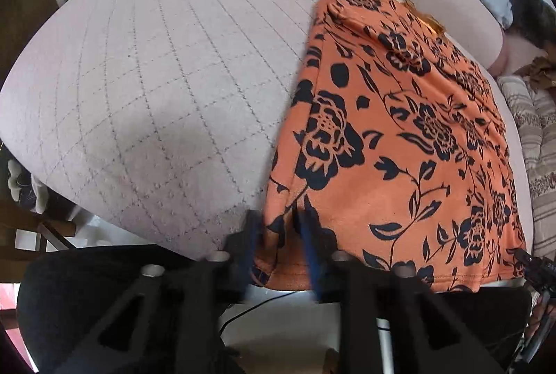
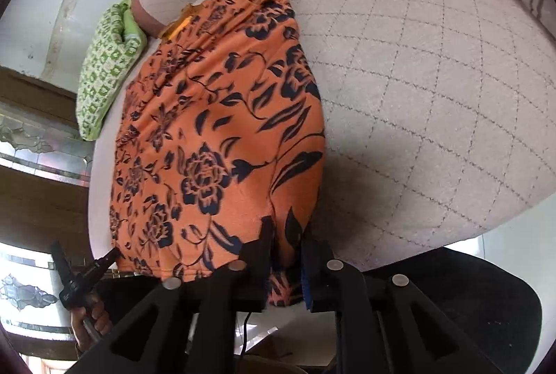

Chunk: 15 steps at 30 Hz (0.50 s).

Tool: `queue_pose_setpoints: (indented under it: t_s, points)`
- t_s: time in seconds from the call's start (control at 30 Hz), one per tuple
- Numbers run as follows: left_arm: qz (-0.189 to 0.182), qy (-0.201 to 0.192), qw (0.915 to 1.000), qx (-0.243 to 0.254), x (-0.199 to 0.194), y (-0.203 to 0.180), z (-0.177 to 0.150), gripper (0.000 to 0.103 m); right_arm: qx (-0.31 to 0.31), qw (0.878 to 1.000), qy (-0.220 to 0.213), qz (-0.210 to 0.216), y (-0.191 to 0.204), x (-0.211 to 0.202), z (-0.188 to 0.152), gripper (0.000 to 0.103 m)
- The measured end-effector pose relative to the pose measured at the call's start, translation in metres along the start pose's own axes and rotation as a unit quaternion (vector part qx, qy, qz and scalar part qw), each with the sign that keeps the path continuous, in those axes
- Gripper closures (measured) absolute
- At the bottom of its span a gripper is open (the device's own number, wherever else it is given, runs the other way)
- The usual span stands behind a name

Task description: Fold small clothes

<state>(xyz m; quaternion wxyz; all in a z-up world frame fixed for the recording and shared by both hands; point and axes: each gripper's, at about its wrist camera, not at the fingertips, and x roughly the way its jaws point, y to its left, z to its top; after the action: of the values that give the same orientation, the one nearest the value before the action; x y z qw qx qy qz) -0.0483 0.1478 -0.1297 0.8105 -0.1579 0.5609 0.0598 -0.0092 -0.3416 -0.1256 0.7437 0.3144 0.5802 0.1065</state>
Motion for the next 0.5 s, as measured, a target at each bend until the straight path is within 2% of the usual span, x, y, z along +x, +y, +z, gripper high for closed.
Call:
queue_pose_setpoints:
  t_s: [0.03, 0.07, 0.1, 0.13, 0.17, 0.2, 0.23, 0.4, 0.5]
  points:
    - [0.003, 0.002, 1.0, 0.005, 0.001, -0.001, -0.001, 0.052, 0.007, 1.0, 0.005, -0.004, -0.003, 0.003, 0.0, 0.074]
    - [0.009, -0.001, 0.9999, 0.011, 0.002, -0.002, -0.003, 0.051, 0.015, 1.0, 0.015, -0.008, -0.006, 0.009, 0.001, 0.065]
    - [0.012, -0.004, 0.9998, 0.016, 0.002, -0.003, -0.004, 0.052, 0.024, 0.999, 0.024, -0.009, -0.01, 0.015, 0.001, 0.064]
    - [0.015, -0.01, 0.9996, 0.024, 0.002, -0.004, -0.004, 0.058, 0.029, 0.999, 0.026, -0.004, -0.012, 0.017, 0.0, 0.064]
    - [0.015, -0.013, 0.9994, 0.03, 0.002, -0.005, -0.006, 0.089, 0.029, 0.999, 0.022, -0.001, -0.012, 0.017, -0.001, 0.065]
    - [0.011, -0.009, 0.9991, 0.039, 0.003, -0.007, -0.006, 0.096, 0.024, 1.0, 0.018, 0.004, -0.011, 0.015, -0.002, 0.069]
    - [0.014, -0.011, 0.9986, 0.05, 0.002, -0.013, -0.006, 0.097, 0.02, 1.0, 0.018, 0.007, -0.011, 0.015, -0.001, 0.09]
    - [-0.008, -0.019, 0.999, 0.04, -0.014, -0.011, -0.002, 0.098, 0.014, 0.999, 0.013, 0.033, -0.008, 0.004, -0.001, 0.092]
    - [-0.003, 0.008, 0.9996, 0.028, -0.001, -0.004, 0.001, 0.098, 0.012, 0.999, 0.008, 0.043, -0.009, -0.003, 0.001, 0.092]
